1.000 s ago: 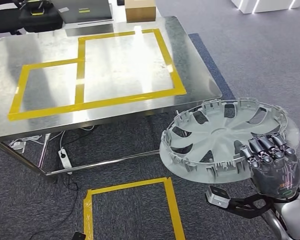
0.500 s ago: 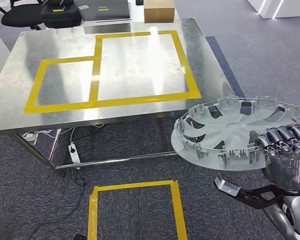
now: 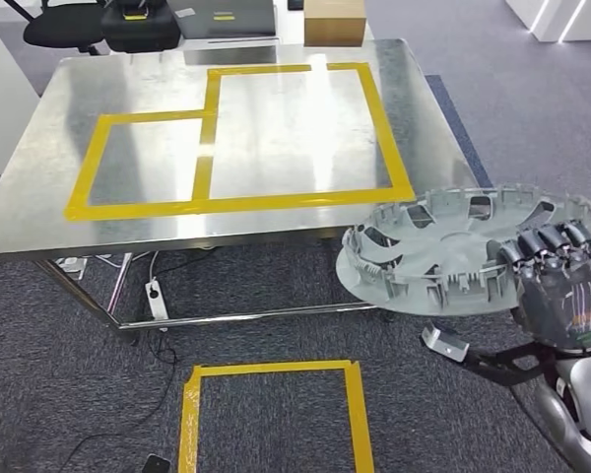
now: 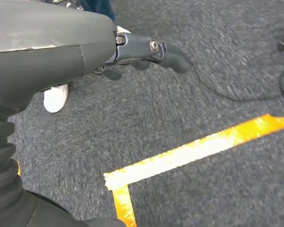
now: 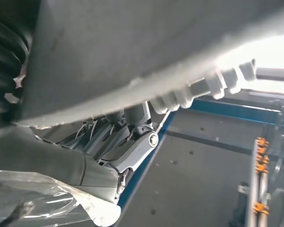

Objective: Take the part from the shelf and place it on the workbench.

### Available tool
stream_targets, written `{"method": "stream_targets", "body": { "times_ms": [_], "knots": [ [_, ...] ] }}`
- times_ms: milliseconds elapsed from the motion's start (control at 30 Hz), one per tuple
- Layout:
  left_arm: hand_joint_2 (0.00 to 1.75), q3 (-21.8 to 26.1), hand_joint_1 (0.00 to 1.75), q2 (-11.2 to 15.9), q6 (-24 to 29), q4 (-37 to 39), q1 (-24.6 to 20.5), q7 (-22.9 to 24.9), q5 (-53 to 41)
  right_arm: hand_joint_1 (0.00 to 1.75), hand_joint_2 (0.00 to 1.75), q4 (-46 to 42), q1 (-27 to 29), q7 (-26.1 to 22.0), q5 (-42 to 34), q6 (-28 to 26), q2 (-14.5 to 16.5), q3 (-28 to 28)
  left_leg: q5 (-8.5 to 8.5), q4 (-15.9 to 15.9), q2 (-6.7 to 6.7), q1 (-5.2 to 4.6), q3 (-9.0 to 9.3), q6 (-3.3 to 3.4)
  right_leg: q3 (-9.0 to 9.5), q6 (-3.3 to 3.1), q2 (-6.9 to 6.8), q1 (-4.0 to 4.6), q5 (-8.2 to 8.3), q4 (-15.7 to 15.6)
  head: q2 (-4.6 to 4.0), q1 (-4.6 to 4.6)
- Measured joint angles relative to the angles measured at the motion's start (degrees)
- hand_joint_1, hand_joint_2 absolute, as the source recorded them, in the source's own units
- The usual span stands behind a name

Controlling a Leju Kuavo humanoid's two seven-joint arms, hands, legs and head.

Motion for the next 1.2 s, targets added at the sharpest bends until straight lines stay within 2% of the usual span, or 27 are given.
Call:
{"method": "stream_targets", "body": {
  "times_ms": [67,133,167,233,267,300,333,400,433,467,500,567,633,700,767,800,833,867,900,933,967,1000,1100,1133,1167,1200],
  "knots": [
    [1.75,-0.09,0.0,0.05,-0.93,0.0,-0.01,-0.59,-0.19,1.75,1.75,0.84,-2.2,-0.52,-0.71,0.89,0.0,0.57,-0.06,0.05,-0.01,0.06,-0.14,-0.49,0.06,-0.52,-0.04,0.01,0.16,-0.17,0.0,0.03],
    [1.75,-0.42,0.0,0.12,-1.58,0.0,-0.04,-1.01,-0.52,1.75,1.75,1.65,-4.36,-1.08,-1.33,1.72,0.01,1.3,-1.32,1.72,0.16,0.21,-0.84,-1.13,0.17,-1.15,-0.21,-0.13,0.24,-0.32,0.0,-0.09],
    [1.75,-0.65,0.0,0.15,-1.8,0.0,-0.09,-1.12,-0.73,1.75,1.75,2.02,-5.35,-1.31,-1.57,2.08,0.01,1.69,-2.72,4.19,0.28,0.32,-1.97,-1.47,0.24,-1.42,-0.35,-0.21,0.24,-0.39,0.0,-0.14],
    [1.75,-1.02,0.0,0.15,-2.21,0.0,-0.11,-1.18,-1.08,1.75,1.75,2.81,-7.1,-1.63,-1.92,2.73,0.01,2.52,-5.84,11.79,0.44,0.52,-5.63,-1.96,0.28,-1.78,-0.53,-0.14,0.08,-0.39,0.0,-0.23],
    [1.75,-1.12,0.0,0.15,-2.41,0.01,-0.08,-1.18,-1.25,1.75,1.75,3.25,-7.77,-1.78,-2.06,2.96,0.01,2.95,-6.66,14.9,0.45,0.6,-7.26,-2.08,0.36,-1.85,-0.58,-0.11,-0.02,-0.38,0.0,-0.23],
    [1.75,-1.19,0.0,0.15,-2.59,0.01,-0.02,-1.18,-1.35,1.75,1.75,3.66,-8.32,-1.88,-2.19,3.14,0.01,3.34,-6.38,16.22,0.46,0.64,-8.07,-2.11,0.5,-1.88,-0.6,-0.08,-0.15,-0.38,0.0,-0.23],
    [1.75,-1.25,0.0,0.15,-2.71,0.02,0.02,-1.18,-1.4,1.75,1.75,4.05,-8.78,-1.96,-2.3,3.23,0.01,3.72,-5.01,15.3,0.47,0.67,-7.85,-2.05,0.72,-1.87,-0.62,-0.07,-0.32,-0.38,0.0,-0.24],
    [1.75,-1.34,0.0,0.21,-2.8,0.02,0.06,-1.18,-1.43,1.75,1.75,4.66,-9.55,-2.03,-2.49,3.29,0.0,4.32,-0.7,8.41,0.54,0.62,-4.91,-1.56,1.35,-1.67,-0.66,-0.08,-0.71,-0.41,0.0,-0.22],
    [1.75,-1.37,0.0,0.28,-2.8,0.02,0.05,-1.17,-1.45,1.75,1.75,4.92,-9.93,-2.03,-2.55,3.3,0.0,4.57,0.62,4.84,0.64,0.49,-3.28,-1.19,1.58,-1.46,-0.68,0.01,-0.92,-0.44,0.0,-0.21],
    [1.75,-1.4,0.0,0.36,-2.81,0.02,0.0,-1.16,-1.51,1.75,1.75,5.15,-10.28,-2.03,-2.59,3.31,0.0,4.8,1.12,2.2,0.74,0.34,-2.08,-0.82,1.69,-1.19,-0.69,0.05,-1.06,-0.53,0.0,-0.2],
    [1.75,-1.42,0.0,0.43,-2.81,0.02,-0.03,-1.15,-1.56,1.75,1.75,5.37,-10.58,-2.03,-2.63,3.31,-0.01,5.01,0.93,0.75,0.82,0.2,-1.46,-0.49,1.81,-0.83,-0.71,0.08,-1.01,-0.58,0.0,-0.19],
    [1.75,-1.46,0.0,0.46,-2.82,0.02,0.0,-1.14,-1.65,1.75,1.75,5.79,-11.03,-2.02,-2.69,3.32,-0.03,5.42,0.42,-0.27,0.82,0.16,-0.86,0.13,2.03,0.02,-0.73,0.07,-0.56,-0.53,0.0,-0.17],
    [1.75,-1.49,0.0,0.49,-2.81,0.02,0.09,-1.15,-1.64,1.75,1.75,6.19,-11.52,-2.01,-2.81,3.35,-0.07,5.86,0.39,-0.91,0.68,0.35,0.17,0.77,1.58,0.57,-0.67,-0.03,-0.99,0.79,0.0,0.0],
    [1.75,-1.56,0.0,0.47,-2.8,0.03,-0.03,-1.18,-1.64,1.75,1.75,6.53,-12.11,-2.01,-2.93,3.38,-0.09,6.28,0.23,-1.14,0.58,0.4,0.88,1.22,-1.32,0.73,-0.51,-0.06,-3.38,5.73,0.0,0.3],
    [1.75,-1.74,0.0,0.38,-2.82,0.04,-0.09,-1.27,-1.64,1.75,1.75,6.87,-12.39,-2.01,-2.96,3.4,-0.09,6.64,-0.23,-1.07,0.54,0.26,1.16,1.5,-5.94,0.86,-0.41,-0.02,-5.8,12.68,0.0,0.44],
    [1.75,-1.87,0.0,0.33,-2.82,0.05,-0.05,-1.31,-1.64,1.75,1.75,7.03,-12.38,-2.01,-2.97,3.4,-0.09,6.8,-0.53,-1.04,0.5,0.19,1.43,1.54,-7.55,0.82,-0.4,0.0,-5.82,14.42,0.0,0.45],
    [1.75,-2.0,0.0,0.31,-2.82,0.05,0.0,-1.33,-1.63,1.75,1.75,7.2,-12.37,-2.01,-2.97,3.4,-0.09,6.96,-0.88,-1.02,0.45,0.15,1.84,1.51,-8.2,0.73,-0.39,0.01,-4.69,14.27,0.0,0.45],
    [1.75,-2.14,0.0,0.31,-2.82,0.07,0.04,-1.33,-1.63,1.75,1.75,7.32,-12.37,-2.01,-2.99,3.39,-0.09,7.11,-1.29,-1.0,0.38,0.14,2.39,1.44,-7.66,0.56,-0.4,0.01,-2.46,11.86,0.0,0.46],
    [1.75,-2.25,0.0,0.28,-2.82,0.08,0.06,-1.33,-1.64,1.75,1.75,7.41,-12.37,-2.01,-3.01,3.39,-0.09,7.28,-1.77,-1.02,0.31,0.15,2.96,1.29,-6.28,0.41,-0.4,0.02,0.11,8.09,0.0,0.46],
    [1.75,-2.32,0.0,0.25,-2.82,0.09,0.03,-1.33,-1.63,1.75,1.75,7.5,-12.38,-1.99,-3.03,3.4,-0.09,7.43,-2.19,-1.04,0.25,0.13,3.49,1.11,-5.01,0.31,-0.4,0.12,1.86,4.77,0.0,0.4],
    [1.75,-2.38,0.0,0.23,-2.82,0.1,-0.03,-1.34,-1.64,1.75,1.75,7.57,-12.46,-1.97,-3.05,3.4,-0.1,7.54,-2.57,-1.02,0.2,0.13,3.76,0.84,-3.75,0.13,-0.38,0.27,2.68,1.91,0.01,0.4],
    [1.75,-2.4,0.0,0.19,-2.82,0.12,-0.06,-1.33,-1.64,1.75,1.75,7.64,-12.48,-1.9,-3.08,3.4,-0.13,7.62,-2.85,-1.09,0.19,0.13,3.82,0.54,-3.02,-0.13,-0.36,0.43,2.77,0.31,0.01,0.32],
    [1.75,-2.43,0.0,0.18,-2.79,0.17,0.03,-1.3,-1.7,1.75,1.75,7.74,-12.33,-1.66,-3.13,3.39,-0.24,7.72,-3.39,-0.83,0.26,0.1,4.22,-0.35,-1.89,-1.21,-0.26,0.47,2.01,-0.72,0.0,0.15],
    [1.75,-2.43,0.0,0.21,-2.75,0.17,0.01,-1.3,-1.72,1.75,1.75,7.75,-12.26,-1.61,-3.13,3.39,-0.28,7.75,-3.74,0.22,0.32,0.09,4.07,-0.62,-1.34,-1.55,-0.29,0.33,1.74,-0.85,0.0,0.04],
    [1.75,-2.44,0.0,0.25,-2.72,0.18,-0.08,-1.3,-1.73,1.75,1.75,7.75,-12.19,-1.56,-3.13,3.38,-0.31,7.79,-4.49,2.33,0.38,0.15,3.12,-0.91,-0.77,-1.81,-0.33,0.19,1.47,-1.0,0.0,-0.07],
    [1.75,-2.44,0.0,0.28,-2.7,0.19,-0.15,-1.3,-1.74,1.75,1.75,7.75,-12.11,-1.49,-3.1,3.38,-0.34,7.83,-5.6,5.59,0.46,0.26,1.39,-1.19,-0.29,-2.01,-0.4,0.14,1.14,-1.12,0.0,-0.15]
  ]
}}
